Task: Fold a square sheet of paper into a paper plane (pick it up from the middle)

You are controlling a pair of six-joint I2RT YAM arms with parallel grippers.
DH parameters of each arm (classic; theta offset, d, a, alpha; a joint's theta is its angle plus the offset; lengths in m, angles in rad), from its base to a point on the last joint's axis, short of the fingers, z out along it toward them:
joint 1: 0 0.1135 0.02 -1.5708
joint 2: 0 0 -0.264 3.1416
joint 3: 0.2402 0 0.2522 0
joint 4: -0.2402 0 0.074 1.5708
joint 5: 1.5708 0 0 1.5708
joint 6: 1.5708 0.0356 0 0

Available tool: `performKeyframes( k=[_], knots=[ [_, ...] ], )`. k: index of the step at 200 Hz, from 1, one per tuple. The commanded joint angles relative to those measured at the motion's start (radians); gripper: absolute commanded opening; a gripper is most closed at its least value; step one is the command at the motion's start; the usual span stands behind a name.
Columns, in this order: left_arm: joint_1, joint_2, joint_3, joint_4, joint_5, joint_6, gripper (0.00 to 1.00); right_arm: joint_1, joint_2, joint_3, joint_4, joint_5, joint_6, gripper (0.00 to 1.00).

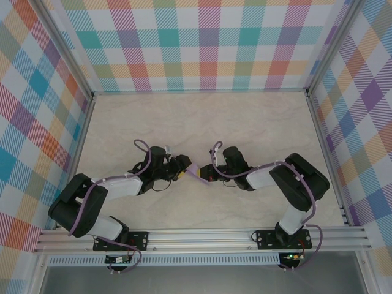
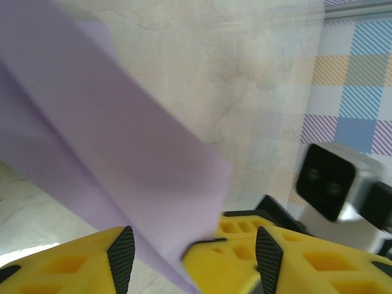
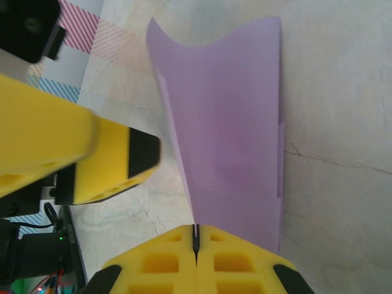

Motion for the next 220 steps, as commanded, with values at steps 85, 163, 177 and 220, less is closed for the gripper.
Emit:
performKeyframes(
  k=[85, 163, 177, 220],
  knots=[
    [-0.031, 0.103, 0.030, 0.153, 0.076, 0.042, 0.53, -0.040, 0.077, 0.049, 0.010, -0.139, 0.188, 0.00],
    [-0.041, 0.173, 0.039, 0.181, 0.074, 0.048, 0.51, -0.047, 0.112, 0.065, -0.059, -0.143, 0.180, 0.00],
    [-0.040, 0.181, 0.042, 0.174, 0.068, 0.051, 0.50, -0.048, 0.116, 0.070, -0.076, -0.143, 0.168, 0.01],
    [-0.041, 0.199, 0.045, 0.159, 0.052, 0.053, 0.49, -0.047, 0.113, 0.089, -0.143, -0.140, 0.107, 0.08]
  ],
)
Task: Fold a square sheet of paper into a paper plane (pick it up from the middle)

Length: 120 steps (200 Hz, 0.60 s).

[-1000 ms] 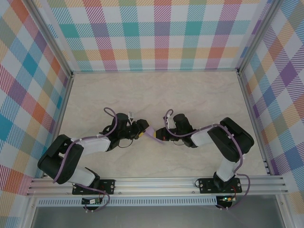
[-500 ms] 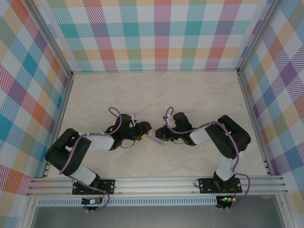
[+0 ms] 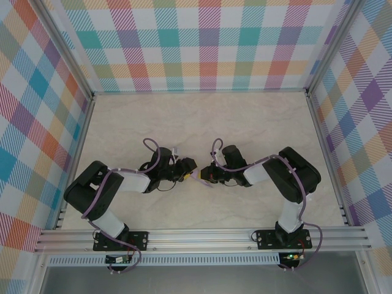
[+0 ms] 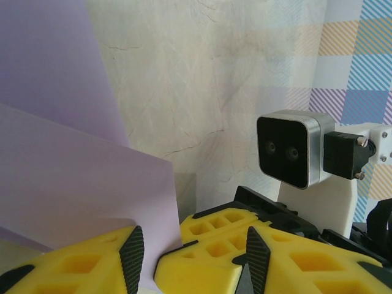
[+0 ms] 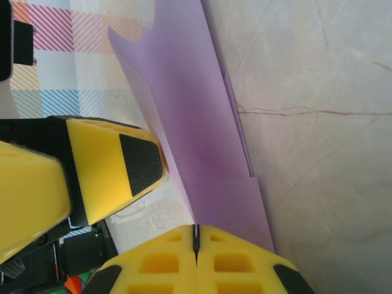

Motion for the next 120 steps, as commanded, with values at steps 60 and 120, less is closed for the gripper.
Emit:
performKeyframes(
  k=[60, 120],
  knots=[
    [-0.007, 0.032, 0.031, -0.003, -0.025, 0.026, 0.49, -0.009, -0.026, 0.072, -0.197, -0.028, -0.263, 0.24],
    [-0.007, 0.045, 0.037, -0.009, -0.034, 0.022, 0.49, -0.008, -0.060, 0.091, -0.264, -0.019, -0.443, 0.28]
  ],
)
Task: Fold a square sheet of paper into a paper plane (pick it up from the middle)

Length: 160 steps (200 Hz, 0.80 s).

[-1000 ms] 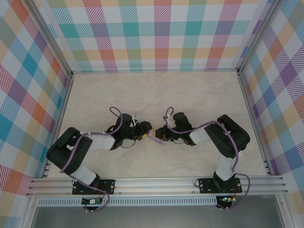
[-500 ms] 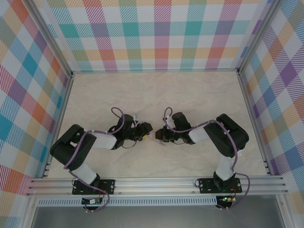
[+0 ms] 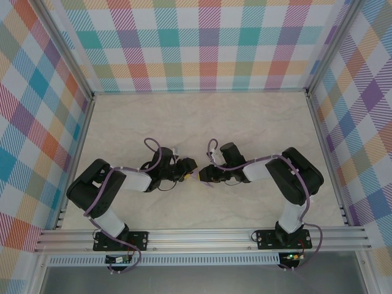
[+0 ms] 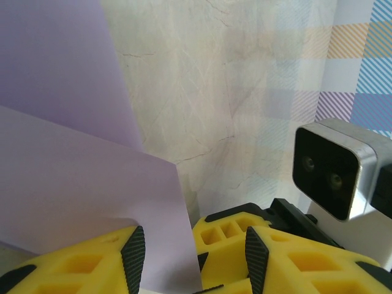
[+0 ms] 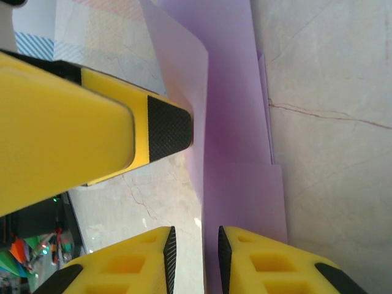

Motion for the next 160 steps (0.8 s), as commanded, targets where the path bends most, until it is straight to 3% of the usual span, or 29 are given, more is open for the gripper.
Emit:
performKeyframes(
  k=[1, 87, 160],
  knots=[
    [-0.007, 0.014, 0.023, -0.008, -0.024, 0.019, 0.49, -0.008, -0.027, 0.026, -0.051, -0.005, -0.123, 0.28],
    [-0.007, 0.015, 0.029, -0.014, -0.027, 0.017, 0.48, 0.000, -0.003, 0.039, -0.081, 0.011, -0.269, 0.27],
    [-0.007, 0.006, 0.029, -0.021, -0.033, 0.014, 0.48, 0.022, 0.017, 0.029, -0.044, 0.064, -0.319, 0.13]
  ],
)
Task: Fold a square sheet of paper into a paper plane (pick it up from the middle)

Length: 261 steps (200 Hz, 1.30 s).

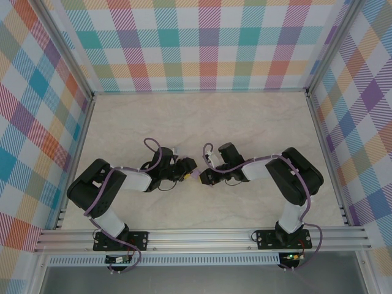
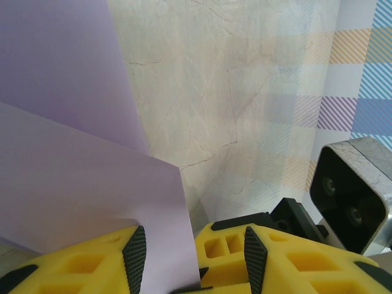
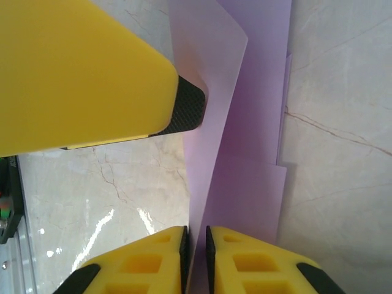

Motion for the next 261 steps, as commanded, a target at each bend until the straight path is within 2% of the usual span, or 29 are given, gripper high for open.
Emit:
performKeyframes(
  k=[1, 24, 53, 95, 133, 214, 261],
  knots=[
    [-0.006, 0.005, 0.027, -0.019, -0.015, 0.013, 0.48, 0.005, 0.016, 0.005, 0.032, 0.016, -0.040, 0.13],
    [-0.006, -0.011, 0.027, -0.025, -0.013, 0.015, 0.48, 0.002, 0.006, -0.013, 0.070, -0.005, -0.014, 0.05],
    [-0.006, -0.045, 0.026, -0.032, -0.006, 0.028, 0.48, -0.012, -0.001, -0.029, 0.128, -0.071, 0.055, 0.01],
    [-0.006, -0.114, -0.008, -0.030, -0.005, 0.068, 0.50, -0.041, 0.018, -0.034, 0.176, -0.165, 0.188, 0.00],
    [-0.006, -0.109, -0.023, 0.009, 0.030, 0.074, 0.50, -0.044, 0.053, -0.026, 0.194, -0.200, 0.274, 0.00],
    [-0.023, -0.092, -0.048, 0.043, 0.062, 0.092, 0.49, -0.043, 0.112, 0.023, 0.096, -0.216, 0.294, 0.00],
    [-0.045, -0.093, -0.062, 0.002, 0.055, 0.131, 0.47, -0.044, 0.136, 0.039, 0.070, -0.211, 0.308, 0.00]
  ],
)
